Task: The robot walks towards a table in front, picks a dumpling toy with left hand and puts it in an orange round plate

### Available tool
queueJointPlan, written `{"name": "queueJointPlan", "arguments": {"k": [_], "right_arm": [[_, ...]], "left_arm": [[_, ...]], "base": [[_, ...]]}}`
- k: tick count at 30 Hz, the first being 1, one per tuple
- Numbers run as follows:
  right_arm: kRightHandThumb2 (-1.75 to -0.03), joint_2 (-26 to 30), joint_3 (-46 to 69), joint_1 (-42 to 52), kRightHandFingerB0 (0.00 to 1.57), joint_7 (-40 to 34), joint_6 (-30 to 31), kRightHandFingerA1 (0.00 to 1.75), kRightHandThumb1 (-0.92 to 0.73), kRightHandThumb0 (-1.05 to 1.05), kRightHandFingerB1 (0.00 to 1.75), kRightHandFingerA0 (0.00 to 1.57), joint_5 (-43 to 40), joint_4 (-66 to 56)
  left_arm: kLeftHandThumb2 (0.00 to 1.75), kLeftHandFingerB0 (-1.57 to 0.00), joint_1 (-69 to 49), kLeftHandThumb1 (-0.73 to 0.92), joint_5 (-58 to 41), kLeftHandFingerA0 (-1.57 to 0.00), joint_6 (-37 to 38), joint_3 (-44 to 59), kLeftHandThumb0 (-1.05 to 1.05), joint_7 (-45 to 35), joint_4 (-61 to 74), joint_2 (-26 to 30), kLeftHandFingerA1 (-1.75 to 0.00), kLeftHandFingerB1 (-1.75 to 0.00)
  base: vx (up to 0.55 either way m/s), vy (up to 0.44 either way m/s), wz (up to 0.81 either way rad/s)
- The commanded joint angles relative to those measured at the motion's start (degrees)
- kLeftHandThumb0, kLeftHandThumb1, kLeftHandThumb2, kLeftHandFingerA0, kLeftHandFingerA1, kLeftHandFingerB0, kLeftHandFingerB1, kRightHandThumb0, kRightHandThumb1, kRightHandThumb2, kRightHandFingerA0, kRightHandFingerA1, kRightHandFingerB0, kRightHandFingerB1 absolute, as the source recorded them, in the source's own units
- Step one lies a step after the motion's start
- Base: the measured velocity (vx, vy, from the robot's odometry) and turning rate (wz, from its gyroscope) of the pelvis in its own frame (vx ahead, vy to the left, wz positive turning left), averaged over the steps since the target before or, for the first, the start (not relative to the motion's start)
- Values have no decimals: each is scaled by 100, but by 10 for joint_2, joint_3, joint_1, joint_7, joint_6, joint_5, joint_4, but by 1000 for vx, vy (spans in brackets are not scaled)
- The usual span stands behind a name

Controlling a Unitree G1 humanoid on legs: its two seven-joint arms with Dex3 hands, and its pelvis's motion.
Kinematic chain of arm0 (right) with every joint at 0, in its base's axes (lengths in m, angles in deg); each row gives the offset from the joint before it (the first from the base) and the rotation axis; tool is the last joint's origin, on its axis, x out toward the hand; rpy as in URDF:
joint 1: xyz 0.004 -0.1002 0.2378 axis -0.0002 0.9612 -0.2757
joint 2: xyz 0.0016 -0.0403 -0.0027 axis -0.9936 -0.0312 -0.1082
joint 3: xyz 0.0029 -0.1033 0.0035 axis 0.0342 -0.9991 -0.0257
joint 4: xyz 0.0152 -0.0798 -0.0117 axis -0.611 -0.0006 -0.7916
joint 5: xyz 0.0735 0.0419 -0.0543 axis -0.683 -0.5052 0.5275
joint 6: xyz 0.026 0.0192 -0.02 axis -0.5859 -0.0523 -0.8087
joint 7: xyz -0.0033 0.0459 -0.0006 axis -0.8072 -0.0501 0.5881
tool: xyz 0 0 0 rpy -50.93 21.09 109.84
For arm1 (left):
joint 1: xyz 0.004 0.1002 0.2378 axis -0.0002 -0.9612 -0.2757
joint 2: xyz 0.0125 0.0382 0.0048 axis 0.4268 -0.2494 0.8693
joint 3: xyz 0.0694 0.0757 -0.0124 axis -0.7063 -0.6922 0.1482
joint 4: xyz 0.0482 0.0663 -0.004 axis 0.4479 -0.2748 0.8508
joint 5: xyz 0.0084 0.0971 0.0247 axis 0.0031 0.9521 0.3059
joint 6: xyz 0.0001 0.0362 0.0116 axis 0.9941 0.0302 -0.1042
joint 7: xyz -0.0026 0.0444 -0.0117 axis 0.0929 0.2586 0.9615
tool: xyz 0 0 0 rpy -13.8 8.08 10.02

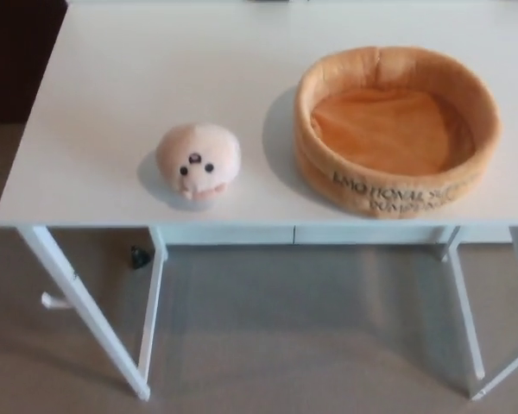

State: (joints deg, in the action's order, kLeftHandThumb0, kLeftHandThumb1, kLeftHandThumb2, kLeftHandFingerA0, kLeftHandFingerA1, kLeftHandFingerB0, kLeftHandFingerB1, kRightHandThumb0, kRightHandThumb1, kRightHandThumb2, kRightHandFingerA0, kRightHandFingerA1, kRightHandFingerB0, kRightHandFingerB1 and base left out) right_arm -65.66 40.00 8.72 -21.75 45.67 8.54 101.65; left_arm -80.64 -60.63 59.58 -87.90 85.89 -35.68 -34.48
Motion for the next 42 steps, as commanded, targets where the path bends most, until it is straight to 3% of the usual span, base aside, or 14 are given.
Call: {"name": "queueJointPlan", "arguments": {"k": [1,10,12,13,16,18,20,28,29,35,37,38,40,42], "right_arm": [[-87,2,-7,-2,36,-1,5,57,-55,-56,48,53,9,2],[-61,-33,-9,-44,41,-14,45,52,-69,-54,35,58,10,21],[-92,-36,-11,-45,32,-18,47,64,-55,-55,49,54,14,24],[-61,-37,-12,-44,40,-21,46,57,-68,-53,33,59,16,24],[-61,-38,-14,-42,39,-29,45,59,-68,-52,33,61,20,24],[-89,-36,-19,-41,30,-33,39,66,-54,-56,48,56,26,25],[-61,-36,-22,-39,36,-37,33,55,-68,-53,32,58,28,25],[-61,-38,-19,-43,35,-37,35,55,-68,-52,32,59,26,26],[-89,-37,-18,-44,28,-36,36,65,-55,-57,47,55,26,26],[-90,-38,-16,-46,27,-35,39,64,-54,-56,47,52,24,25],[-61,-39,-15,-50,36,-37,40,58,-67,-52,32,61,24,26],[-89,-40,-15,-50,28,-37,41,67,-54,-57,47,56,24,27],[-89,-42,-12,-49,27,-36,40,71,-53,-55,47,61,22,27],[-60,-43,-11,-50,36,-35,39,62,-66,-51,32,63,21,26]], "left_arm": [[56,-26,-7,52,8,-41,1,-2,-32,5,0,12,-36,-30],[56,-26,-8,52,8,-49,5,-4,-30,8,-1,13,-37,-30],[56,-25,-10,52,6,-47,3,-2,-30,7,-2,14,-37,-29],[56,-24,-11,53,5,-50,3,-1,-30,5,-1,14,-38,-29],[56,-24,-15,53,3,-47,4,1,-29,5,0,13,-37,-29],[56,-25,-18,52,4,-49,6,0,-29,10,2,12,-37,-30],[56,-24,-18,52,2,-52,7,2,-30,7,1,12,-38,-29],[62,-21,-14,48,1,-25,5,5,-34,15,-3,10,-37,-34],[56,-21,-15,53,-1,-29,10,7,-28,12,-2,9,-34,-29],[56,-20,-17,52,14,-35,22,0,-31,34,3,9,-35,-29],[85,-7,-15,37,17,-29,37,-5,-23,41,5,8,-56,-45],[56,-23,-20,51,18,-34,50,-5,-28,52,13,6,-36,-29],[63,-21,-29,45,18,-30,66,-7,-35,60,27,4,-40,-35],[63,-24,-40,46,21,-29,93,-10,-37,69,50,3,-40,-36]], "base": [[191,200,-31],[120,77,4],[78,-80,4],[2,-137,2],[92,-164,22],[103,-183,4],[98,-117,1],[18,14,-10],[35,151,-54],[117,150,4],[25,14,4],[0,0,0],[24,-23,5],[8,-102,9]]}}
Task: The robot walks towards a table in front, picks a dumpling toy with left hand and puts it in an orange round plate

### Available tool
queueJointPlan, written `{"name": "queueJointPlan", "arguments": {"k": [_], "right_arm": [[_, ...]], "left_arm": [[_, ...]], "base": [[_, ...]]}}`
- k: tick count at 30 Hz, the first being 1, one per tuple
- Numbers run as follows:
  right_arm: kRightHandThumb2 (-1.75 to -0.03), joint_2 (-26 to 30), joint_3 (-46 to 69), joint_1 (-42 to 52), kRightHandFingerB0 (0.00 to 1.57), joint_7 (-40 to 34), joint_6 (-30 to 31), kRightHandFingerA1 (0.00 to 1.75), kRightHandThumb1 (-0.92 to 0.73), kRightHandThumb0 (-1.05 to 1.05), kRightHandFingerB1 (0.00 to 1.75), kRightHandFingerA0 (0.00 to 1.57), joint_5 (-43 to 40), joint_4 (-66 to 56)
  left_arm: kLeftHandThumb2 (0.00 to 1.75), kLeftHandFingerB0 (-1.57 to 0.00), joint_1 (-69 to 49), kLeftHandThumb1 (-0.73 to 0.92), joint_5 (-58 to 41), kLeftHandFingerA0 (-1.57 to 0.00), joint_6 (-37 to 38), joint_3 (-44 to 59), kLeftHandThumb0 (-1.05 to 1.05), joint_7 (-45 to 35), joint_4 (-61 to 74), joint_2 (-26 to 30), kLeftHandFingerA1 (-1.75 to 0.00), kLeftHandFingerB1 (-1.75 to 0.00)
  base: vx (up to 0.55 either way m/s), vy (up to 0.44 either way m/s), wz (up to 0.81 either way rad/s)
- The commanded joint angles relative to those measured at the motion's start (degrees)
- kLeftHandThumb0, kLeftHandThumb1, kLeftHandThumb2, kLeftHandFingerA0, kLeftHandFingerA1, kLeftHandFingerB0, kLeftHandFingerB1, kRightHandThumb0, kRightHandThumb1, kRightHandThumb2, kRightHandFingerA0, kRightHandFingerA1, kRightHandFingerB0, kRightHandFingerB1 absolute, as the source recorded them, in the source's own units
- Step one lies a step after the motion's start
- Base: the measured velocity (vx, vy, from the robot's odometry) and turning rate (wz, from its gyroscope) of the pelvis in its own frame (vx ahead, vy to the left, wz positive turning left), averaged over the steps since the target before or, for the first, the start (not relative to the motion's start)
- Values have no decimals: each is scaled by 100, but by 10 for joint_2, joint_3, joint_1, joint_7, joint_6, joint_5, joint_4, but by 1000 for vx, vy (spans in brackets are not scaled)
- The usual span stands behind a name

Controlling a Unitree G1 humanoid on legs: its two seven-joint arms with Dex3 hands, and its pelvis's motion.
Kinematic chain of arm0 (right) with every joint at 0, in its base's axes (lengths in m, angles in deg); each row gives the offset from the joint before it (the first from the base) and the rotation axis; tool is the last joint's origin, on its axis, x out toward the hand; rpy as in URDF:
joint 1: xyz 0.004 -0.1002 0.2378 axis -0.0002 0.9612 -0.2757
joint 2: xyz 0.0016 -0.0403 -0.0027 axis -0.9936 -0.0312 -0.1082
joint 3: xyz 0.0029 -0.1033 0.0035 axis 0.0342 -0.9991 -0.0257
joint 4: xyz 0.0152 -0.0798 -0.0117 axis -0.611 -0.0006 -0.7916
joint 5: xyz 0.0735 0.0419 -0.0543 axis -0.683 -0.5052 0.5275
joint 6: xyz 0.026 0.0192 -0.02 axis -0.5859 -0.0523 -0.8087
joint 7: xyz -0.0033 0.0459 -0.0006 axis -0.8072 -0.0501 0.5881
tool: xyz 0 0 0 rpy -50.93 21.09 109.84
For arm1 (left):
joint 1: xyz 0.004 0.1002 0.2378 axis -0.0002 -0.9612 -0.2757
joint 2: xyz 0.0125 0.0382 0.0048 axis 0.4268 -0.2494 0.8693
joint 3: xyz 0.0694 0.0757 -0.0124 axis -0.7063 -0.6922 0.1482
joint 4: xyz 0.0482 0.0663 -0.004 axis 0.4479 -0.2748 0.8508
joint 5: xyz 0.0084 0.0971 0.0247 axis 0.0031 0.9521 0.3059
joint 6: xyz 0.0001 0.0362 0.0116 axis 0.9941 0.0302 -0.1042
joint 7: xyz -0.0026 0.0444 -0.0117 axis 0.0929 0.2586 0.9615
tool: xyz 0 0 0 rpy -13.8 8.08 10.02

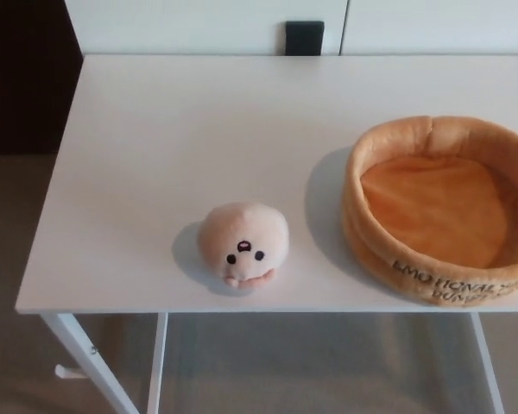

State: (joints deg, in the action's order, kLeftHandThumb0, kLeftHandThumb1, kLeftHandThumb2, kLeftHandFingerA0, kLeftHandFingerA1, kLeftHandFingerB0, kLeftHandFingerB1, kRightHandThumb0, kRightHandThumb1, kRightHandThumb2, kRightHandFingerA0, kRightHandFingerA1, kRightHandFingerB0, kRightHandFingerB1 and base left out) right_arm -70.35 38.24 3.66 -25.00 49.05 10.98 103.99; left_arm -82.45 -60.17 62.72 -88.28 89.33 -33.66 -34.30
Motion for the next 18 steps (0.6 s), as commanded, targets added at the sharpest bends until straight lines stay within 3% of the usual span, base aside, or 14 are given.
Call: {"name": "queueJointPlan", "arguments": {"k": [1,2,3,5,6,7,10,11,13,14,15,16,17,18], "right_arm": [[-60,3,7,0,36,-3,6,54,-66,-52,32,57,-3,2],[-60,1,6,-1,36,-4,7,54,-66,-52,32,57,-2,3],[-88,-1,6,1,28,-2,4,66,-52,-55,47,55,-2,3],[-88,-3,4,4,28,-2,5,66,-53,-55,47,55,0,2],[-61,-3,1,7,36,-5,6,50,-67,-52,32,56,3,3],[-89,-3,-1,7,28,-6,7,58,-55,-58,46,47,6,4],[-89,2,-7,7,27,-8,4,59,-54,-56,47,46,11,1],[-61,2,-4,5,35,-7,4,52,-67,-51,32,50,8,0],[-60,2,0,3,35,-6,2,50,-67,-50,32,49,3,-1],[-60,2,0,4,35,-7,1,50,-67,-50,32,49,3,-1],[-60,4,1,-4,35,-7,6,56,-67,-50,32,56,3,-1],[-88,5,2,-8,27,-7,8,64,-54,-56,46,53,2,0],[-87,5,4,-8,27,-8,8,63,-53,-56,46,52,1,2],[-87,5,5,-8,27,-9,7,63,-53,-56,46,52,0,3]], "left_arm": [[62,-27,-26,46,15,-30,72,-5,-36,38,39,0,-39,-35],[62,-27,-30,46,14,-30,83,-3,-36,41,48,-2,-39,-35],[62,-27,-42,47,23,-31,104,-8,-36,53,69,-2,-38,-36],[55,-28,-60,51,39,-37,116,-15,-30,72,100,-2,-34,-31],[61,-28,-91,47,49,-31,139,-17,-34,82,152,-1,-37,-36],[55,-28,-118,51,58,-36,149,-19,-29,89,197,0,-34,-31],[63,-27,-195,45,55,-30,182,-7,-40,78,325,0,-39,-36],[64,-22,-235,45,54,-26,199,4,-43,71,396,3,-38,-36],[62,-23,-307,45,52,-27,233,27,-41,58,533,6,-36,-35],[62,-23,-319,45,51,-27,236,32,-41,56,556,5,-36,-35],[88,-10,-373,33,37,-10,224,58,-23,38,701,1,-50,-50],[62,-19,-414,41,23,-29,209,78,-44,22,817,-2,-37,-35],[86,-6,-440,32,6,-6,193,99,-23,9,919,-2,-49,-48],[86,-6,-449,32,-4,-6,184,115,-23,1,977,-1,-49,-48]], "base": [[-23,-108,4],[-26,-100,4],[-12,-96,3],[-6,-47,1],[0,0,0],[0,0,0],[0,0,0],[0,0,0],[0,0,0],[0,0,0],[0,0,0],[0,0,0],[0,0,0],[0,0,0]]}}
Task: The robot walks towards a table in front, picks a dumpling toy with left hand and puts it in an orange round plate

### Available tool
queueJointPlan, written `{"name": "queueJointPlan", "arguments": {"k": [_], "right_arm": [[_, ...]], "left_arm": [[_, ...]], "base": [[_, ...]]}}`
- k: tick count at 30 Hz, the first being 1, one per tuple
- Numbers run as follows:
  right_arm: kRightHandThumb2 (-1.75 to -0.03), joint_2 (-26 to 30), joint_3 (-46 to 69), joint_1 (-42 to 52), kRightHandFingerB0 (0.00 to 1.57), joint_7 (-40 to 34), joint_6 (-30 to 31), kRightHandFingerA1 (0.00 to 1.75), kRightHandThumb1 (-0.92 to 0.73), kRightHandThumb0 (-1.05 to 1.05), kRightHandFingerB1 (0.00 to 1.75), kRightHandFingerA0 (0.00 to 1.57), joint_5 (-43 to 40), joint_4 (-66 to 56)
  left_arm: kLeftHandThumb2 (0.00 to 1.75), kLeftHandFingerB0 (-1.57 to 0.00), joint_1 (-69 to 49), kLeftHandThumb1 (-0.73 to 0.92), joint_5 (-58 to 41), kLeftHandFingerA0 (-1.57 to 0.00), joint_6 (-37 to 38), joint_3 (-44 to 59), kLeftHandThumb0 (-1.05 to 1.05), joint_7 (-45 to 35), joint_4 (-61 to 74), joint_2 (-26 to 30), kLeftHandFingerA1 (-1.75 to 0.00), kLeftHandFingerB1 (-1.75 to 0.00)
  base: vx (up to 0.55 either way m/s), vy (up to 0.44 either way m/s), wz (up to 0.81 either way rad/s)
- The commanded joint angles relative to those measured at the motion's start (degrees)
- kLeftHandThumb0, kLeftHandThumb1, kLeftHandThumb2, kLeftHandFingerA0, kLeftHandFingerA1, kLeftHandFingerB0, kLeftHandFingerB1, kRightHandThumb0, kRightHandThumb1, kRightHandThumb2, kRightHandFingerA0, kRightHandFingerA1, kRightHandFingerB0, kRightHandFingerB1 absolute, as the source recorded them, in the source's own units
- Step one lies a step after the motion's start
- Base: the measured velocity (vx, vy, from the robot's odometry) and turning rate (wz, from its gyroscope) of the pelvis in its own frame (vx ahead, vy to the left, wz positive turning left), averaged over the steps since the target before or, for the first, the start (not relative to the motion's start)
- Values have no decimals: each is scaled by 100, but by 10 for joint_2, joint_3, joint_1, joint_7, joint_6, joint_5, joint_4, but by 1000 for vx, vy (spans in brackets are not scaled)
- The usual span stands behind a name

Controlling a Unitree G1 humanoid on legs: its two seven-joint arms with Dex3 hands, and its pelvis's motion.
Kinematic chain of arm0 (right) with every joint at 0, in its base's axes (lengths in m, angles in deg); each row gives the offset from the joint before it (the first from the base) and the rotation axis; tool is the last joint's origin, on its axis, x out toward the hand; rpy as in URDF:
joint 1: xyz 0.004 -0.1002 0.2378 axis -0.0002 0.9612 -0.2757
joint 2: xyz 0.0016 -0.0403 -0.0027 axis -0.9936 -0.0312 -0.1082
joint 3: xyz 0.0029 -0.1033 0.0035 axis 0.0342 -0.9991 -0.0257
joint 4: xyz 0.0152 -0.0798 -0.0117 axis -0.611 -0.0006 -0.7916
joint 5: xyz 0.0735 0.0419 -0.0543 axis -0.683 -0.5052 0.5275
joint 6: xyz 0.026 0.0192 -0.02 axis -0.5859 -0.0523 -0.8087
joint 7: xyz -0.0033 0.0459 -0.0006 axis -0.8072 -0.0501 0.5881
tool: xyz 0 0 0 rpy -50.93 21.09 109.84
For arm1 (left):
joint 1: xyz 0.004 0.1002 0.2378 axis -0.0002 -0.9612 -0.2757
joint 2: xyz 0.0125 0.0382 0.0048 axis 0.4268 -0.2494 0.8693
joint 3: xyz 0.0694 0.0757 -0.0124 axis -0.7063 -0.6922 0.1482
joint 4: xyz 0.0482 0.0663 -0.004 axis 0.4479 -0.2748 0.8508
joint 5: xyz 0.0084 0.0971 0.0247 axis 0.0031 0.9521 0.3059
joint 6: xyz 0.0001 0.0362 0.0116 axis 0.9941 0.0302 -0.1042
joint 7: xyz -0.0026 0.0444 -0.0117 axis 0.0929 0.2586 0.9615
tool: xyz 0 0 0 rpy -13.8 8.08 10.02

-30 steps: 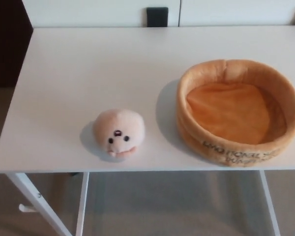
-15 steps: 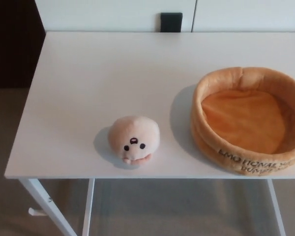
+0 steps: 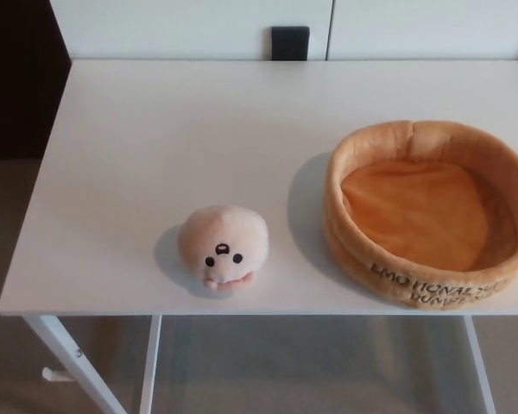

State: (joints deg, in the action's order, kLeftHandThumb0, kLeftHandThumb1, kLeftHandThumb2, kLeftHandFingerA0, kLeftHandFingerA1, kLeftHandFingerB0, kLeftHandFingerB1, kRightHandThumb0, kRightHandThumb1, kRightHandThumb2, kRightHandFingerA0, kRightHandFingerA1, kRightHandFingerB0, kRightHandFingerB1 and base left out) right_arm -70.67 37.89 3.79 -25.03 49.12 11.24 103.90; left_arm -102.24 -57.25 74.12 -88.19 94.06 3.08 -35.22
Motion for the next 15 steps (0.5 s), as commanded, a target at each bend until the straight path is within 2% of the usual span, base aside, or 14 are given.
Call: {"name": "queueJointPlan", "arguments": {"k": [1,2,3,4,5,7,10,11,12,14,15], "right_arm": [[-60,8,9,-9,35,-10,5,51,-66,-50,32,54,-3,4],[-88,8,8,-8,29,-10,5,61,-54,-56,47,47,-2,3],[-88,9,7,-8,29,-10,5,61,-54,-56,47,47,-1,2],[-61,8,5,-9,36,-10,9,50,-67,-50,32,53,0,2],[-60,7,5,-10,35,-9,9,47,-65,-50,32,47,0,1],[-60,6,6,-9,35,-10,6,49,-67,-50,32,51,-1,2],[-60,7,7,-10,35,-10,7,48,-67,-50,32,48,-2,2],[-60,5,7,-10,35,-13,7,47,-64,-50,32,46,-2,2],[-60,5,8,-9,35,-14,7,47,-64,-50,32,46,-1,2],[-60,4,9,-9,36,-13,8,49,-66,-49,32,50,-3,2],[-60,5,10,-8,37,-13,7,49,-66,-50,32,52,-2,3]], "left_arm": [[86,0,-249,33,-59,0,53,140,-24,-59,683,21,-47,-46],[85,0,-242,32,-75,0,33,158,-24,-67,728,31,-47,-46],[85,0,-234,32,-90,0,9,176,-24,-75,773,40,-47,-46],[84,0,-215,31,-103,0,-15,195,-24,-82,804,53,-48,-46],[59,-8,-176,40,-119,-9,-60,216,-40,-91,839,77,-27,-31],[55,-13,-101,41,-142,-8,-149,246,-33,-106,894,121,-25,-28],[59,-10,-29,41,-153,-7,-240,262,-38,-121,925,162,-24,-31],[63,-9,53,39,-177,-1,-321,241,-29,-129,934,212,-24,-36],[63,-9,89,39,-187,-1,-358,232,-29,-132,939,234,-24,-36],[62,-10,141,38,-178,-2,-399,213,-27,-142,933,247,-26,-36],[60,-6,237,40,-149,-6,-419,183,-20,-193,871,289,-22,-26]], "base": [[0,0,0],[0,0,0],[0,0,0],[0,0,0],[0,0,0],[0,0,0],[0,0,0],[0,0,0],[0,0,0],[0,0,0],[0,0,0]]}}
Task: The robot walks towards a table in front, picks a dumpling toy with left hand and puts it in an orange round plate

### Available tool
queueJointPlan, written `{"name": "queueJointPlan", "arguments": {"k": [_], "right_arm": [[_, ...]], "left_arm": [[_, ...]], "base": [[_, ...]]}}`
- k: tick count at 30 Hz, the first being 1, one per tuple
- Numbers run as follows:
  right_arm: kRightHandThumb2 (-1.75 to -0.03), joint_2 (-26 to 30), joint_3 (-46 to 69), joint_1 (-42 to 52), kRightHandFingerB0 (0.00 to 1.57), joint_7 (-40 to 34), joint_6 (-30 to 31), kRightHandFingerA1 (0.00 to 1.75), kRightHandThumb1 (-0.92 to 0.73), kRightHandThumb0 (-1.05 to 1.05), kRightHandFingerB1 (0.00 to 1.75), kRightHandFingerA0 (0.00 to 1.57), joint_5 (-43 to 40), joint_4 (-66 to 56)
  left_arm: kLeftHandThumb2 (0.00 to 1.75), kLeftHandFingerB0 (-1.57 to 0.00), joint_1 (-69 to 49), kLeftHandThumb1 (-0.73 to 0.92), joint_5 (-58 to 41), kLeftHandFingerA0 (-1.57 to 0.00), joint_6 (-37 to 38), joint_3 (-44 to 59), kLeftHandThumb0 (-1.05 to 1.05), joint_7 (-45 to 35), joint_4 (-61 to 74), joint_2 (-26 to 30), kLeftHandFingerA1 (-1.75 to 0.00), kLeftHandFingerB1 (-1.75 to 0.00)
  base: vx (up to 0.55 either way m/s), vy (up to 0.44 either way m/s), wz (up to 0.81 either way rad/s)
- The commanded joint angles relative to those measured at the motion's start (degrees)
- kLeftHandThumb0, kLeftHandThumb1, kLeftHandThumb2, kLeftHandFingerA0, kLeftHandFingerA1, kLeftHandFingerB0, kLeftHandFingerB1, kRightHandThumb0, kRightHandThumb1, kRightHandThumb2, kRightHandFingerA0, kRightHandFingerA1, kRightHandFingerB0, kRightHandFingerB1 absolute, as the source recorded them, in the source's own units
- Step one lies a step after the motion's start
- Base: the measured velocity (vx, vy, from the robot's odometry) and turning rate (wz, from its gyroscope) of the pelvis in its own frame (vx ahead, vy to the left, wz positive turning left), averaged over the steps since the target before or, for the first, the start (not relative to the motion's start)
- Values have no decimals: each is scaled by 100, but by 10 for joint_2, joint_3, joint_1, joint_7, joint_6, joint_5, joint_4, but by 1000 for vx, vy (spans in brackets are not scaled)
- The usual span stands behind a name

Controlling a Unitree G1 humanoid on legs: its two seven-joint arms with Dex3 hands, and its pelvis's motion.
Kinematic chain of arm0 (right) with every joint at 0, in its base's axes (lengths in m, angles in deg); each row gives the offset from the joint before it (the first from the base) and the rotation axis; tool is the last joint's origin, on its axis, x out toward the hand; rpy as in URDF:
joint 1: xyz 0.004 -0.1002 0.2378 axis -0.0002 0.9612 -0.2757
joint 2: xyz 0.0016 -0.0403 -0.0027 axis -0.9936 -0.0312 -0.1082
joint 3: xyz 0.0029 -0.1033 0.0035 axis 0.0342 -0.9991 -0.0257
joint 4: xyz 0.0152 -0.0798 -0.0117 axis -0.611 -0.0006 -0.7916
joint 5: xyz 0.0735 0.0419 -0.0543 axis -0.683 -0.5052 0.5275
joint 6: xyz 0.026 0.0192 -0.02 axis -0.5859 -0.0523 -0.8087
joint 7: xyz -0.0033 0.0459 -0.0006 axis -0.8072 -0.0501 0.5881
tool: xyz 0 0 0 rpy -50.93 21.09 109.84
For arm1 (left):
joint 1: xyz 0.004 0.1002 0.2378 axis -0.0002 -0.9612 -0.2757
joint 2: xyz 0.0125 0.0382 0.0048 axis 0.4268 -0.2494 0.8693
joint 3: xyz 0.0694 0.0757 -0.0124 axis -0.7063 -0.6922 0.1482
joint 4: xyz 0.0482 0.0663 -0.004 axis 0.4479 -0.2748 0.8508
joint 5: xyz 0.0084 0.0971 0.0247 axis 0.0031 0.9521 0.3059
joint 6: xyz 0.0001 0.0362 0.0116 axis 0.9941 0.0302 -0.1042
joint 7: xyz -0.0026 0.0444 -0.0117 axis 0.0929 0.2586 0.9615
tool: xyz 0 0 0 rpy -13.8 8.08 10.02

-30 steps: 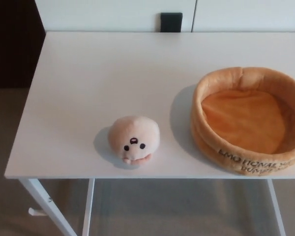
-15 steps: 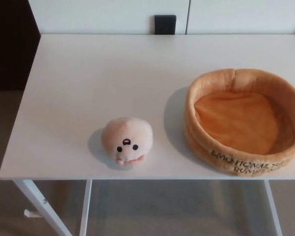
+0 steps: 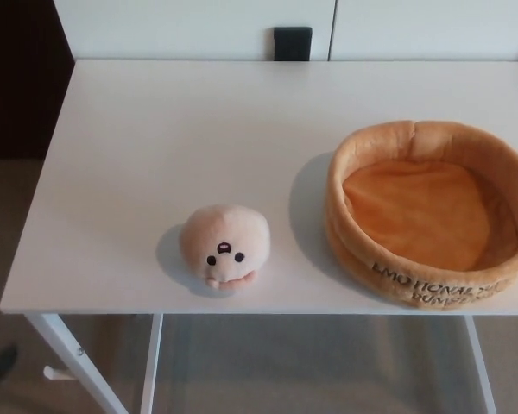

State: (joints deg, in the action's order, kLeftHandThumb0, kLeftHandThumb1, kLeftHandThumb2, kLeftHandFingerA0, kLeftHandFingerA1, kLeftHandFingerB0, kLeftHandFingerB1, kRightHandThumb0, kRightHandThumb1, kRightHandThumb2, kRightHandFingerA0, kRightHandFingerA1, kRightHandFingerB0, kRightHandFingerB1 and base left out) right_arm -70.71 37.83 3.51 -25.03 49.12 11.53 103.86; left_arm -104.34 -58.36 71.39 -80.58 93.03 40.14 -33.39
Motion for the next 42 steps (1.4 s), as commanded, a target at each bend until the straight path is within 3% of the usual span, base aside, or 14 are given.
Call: {"name": "queueJointPlan", "arguments": {"k": [1,5,7,14,19,21,23,28,29,33,35,36,40,42], "right_arm": [[-60,6,10,-5,36,-13,6,49,-66,-51,33,49,-5,4],[-60,5,11,-8,35,-10,13,47,-66,-50,32,51,-3,6],[-88,3,11,-11,28,-10,13,62,-53,-55,46,48,-3,4],[-60,3,9,-10,35,-12,12,51,-67,-50,32,53,-1,3],[-87,1,11,-15,30,-12,12,59,-53,-56,47,48,-2,6],[-60,4,7,-17,35,-8,13,53,-67,-50,33,51,0,0],[-60,4,6,-17,35,-7,11,54,-67,-50,34,48,0,-4],[-60,0,12,-24,36,-8,20,55,-66,-50,32,56,-4,3],[-61,3,5,-20,34,-21,7,96,-66,-45,32,70,4,3],[-61,5,1,-20,35,-26,2,94,-66,-48,31,71,8,2],[-84,5,1,-26,26,-22,15,97,-46,-54,46,71,9,3],[-60,5,1,-27,33,-21,18,118,-63,-47,31,72,9,3],[-59,6,-3,-31,34,-19,28,94,-64,-47,31,65,12,2],[-84,6,-2,-30,25,-19,26,97,-45,-52,46,75,11,2]], "left_arm": [[61,-5,309,40,-118,-5,-401,89,-20,-212,467,291,-23,-26],[55,-9,399,40,-59,-9,-387,44,-14,-268,396,312,-26,-27],[53,-8,446,41,-38,-9,-377,9,-16,-294,351,312,-29,-30],[60,-3,613,36,86,-6,-422,-145,-30,-403,264,248,-25,-25],[66,0,702,29,174,0,-464,-240,-41,-477,205,184,-17,-26],[69,0,732,33,210,0,-483,-288,-46,-503,163,142,-11,-22],[51,0,740,36,204,0,-498,-307,-43,-512,144,132,-6,-22],[76,0,743,41,222,0,-521,-353,-62,-548,125,123,0,-11],[80,0,739,41,228,0,-524,-368,-63,-554,117,119,-1,-12],[56,0,737,35,241,0,-554,-390,-79,-571,117,115,0,-14],[83,0,741,42,247,0,-566,-405,-68,-591,115,118,0,-7],[83,0,744,42,247,0,-569,-409,-70,-596,112,119,0,-6],[84,0,756,43,236,0,-593,-420,-70,-613,102,121,0,-5],[84,0,762,43,235,0,-602,-425,-70,-620,97,120,0,-5]], "base": [[0,0,0],[0,0,0],[0,0,0],[0,0,0],[0,0,0],[0,0,0],[0,0,0],[0,0,0],[0,0,0],[0,0,0],[0,0,0],[0,0,0],[0,0,0],[0,0,0]]}}
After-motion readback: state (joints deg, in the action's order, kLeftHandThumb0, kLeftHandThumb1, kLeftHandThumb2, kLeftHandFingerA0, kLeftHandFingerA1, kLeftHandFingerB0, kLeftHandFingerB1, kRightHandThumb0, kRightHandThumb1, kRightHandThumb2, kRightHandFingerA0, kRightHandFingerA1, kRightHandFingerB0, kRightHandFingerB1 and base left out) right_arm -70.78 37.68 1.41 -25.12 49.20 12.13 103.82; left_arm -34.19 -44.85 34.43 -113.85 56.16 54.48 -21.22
